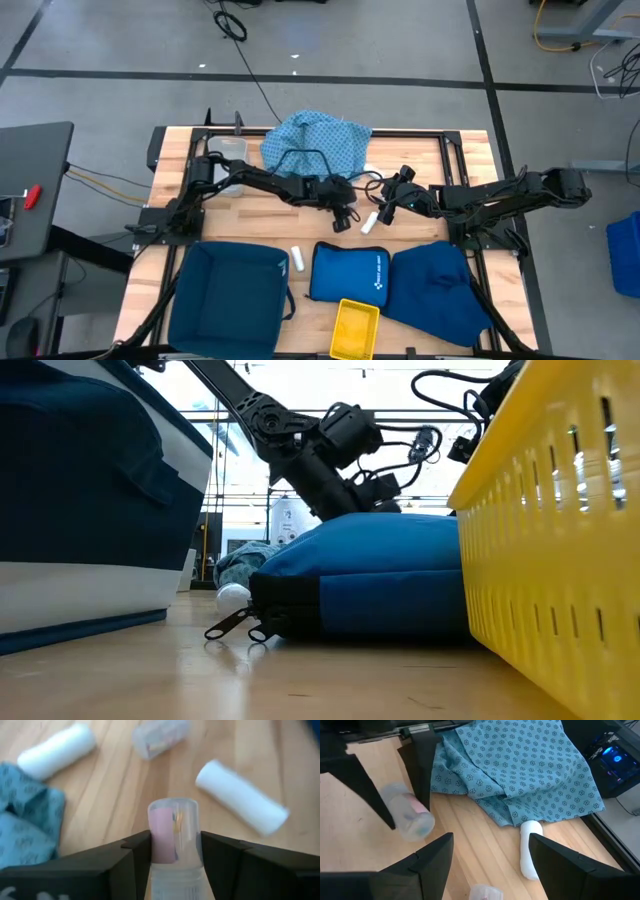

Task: Pick & place medical supplies in basket/bin
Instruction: Put the left transparent pill bottle into the gray bin

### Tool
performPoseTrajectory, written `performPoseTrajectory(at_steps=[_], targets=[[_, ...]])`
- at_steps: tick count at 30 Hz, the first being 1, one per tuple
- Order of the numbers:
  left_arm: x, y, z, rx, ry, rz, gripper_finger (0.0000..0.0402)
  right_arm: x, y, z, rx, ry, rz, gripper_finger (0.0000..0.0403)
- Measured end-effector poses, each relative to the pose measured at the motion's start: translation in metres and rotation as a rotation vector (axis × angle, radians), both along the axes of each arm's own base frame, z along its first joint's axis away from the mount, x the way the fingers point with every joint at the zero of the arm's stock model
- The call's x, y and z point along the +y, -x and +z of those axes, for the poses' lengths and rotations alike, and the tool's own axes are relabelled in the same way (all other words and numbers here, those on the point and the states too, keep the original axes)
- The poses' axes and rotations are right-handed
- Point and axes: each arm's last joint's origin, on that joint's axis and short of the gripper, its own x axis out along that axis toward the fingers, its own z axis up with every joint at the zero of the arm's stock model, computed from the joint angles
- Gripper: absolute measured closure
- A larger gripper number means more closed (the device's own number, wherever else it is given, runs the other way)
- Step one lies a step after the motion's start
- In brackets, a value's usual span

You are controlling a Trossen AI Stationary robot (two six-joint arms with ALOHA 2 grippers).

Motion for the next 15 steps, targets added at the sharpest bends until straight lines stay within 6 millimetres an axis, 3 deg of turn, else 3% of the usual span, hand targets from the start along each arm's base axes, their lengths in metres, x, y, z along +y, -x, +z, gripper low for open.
performPoseTrajectory(at_steps=[7,15], targets=[[0.001,-0.003,0.003,-0.241,0.019,-0.033,0.0256,0.0,0.0,0.0,0.005,-0.003,0.002,0.0133],[-0.001,0.021,-0.009,-0.538,0.046,-0.066,0.0256,0.0,0.001,-0.001,0.009,-0.005,0.001,0.0133]])
